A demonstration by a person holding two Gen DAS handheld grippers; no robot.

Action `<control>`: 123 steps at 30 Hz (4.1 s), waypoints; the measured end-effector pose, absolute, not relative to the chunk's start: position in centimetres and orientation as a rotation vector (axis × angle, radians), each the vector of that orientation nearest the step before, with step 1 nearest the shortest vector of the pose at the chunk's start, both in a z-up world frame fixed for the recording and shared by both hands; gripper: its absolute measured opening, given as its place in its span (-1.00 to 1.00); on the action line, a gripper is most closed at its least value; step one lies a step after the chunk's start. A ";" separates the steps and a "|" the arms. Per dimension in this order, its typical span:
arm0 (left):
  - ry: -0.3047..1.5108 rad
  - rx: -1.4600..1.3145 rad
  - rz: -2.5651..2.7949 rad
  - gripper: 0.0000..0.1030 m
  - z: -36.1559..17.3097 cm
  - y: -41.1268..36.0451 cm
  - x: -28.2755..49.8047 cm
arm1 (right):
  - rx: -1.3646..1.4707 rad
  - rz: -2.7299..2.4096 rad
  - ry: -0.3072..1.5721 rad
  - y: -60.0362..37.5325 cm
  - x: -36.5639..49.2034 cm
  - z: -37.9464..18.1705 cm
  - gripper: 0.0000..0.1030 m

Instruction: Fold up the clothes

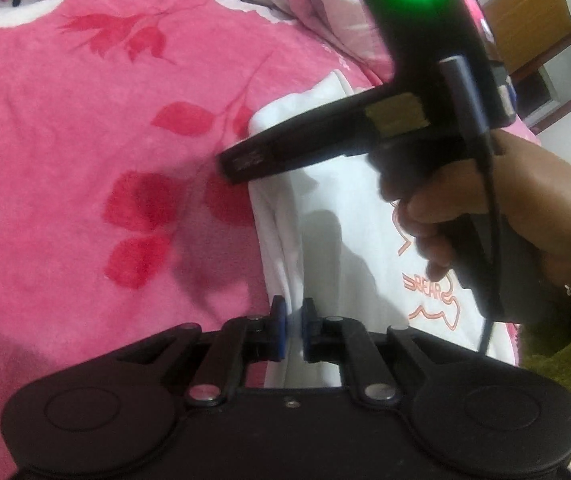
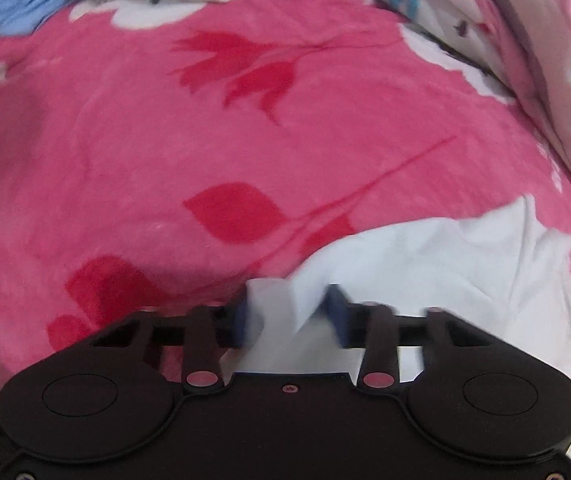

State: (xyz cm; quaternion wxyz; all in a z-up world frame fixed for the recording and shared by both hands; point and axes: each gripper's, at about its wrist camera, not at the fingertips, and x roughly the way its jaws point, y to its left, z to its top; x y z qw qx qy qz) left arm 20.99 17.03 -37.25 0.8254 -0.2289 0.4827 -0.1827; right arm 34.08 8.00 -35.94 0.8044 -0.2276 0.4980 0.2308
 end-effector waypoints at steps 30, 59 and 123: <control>1.017 -0.482 -0.310 -0.86 -36.0 19.4 20.3 | -0.078 0.232 0.815 -7.1 43.4 -32.7 -0.16; 1.093 -0.424 -0.334 -0.71 -37.9 17.0 21.4 | -0.065 0.184 0.804 -2.5 45.7 -33.9 -0.15; 0.978 -0.417 -0.308 -0.52 -37.2 19.7 30.7 | -0.007 0.457 0.896 -10.6 27.2 -32.9 -0.36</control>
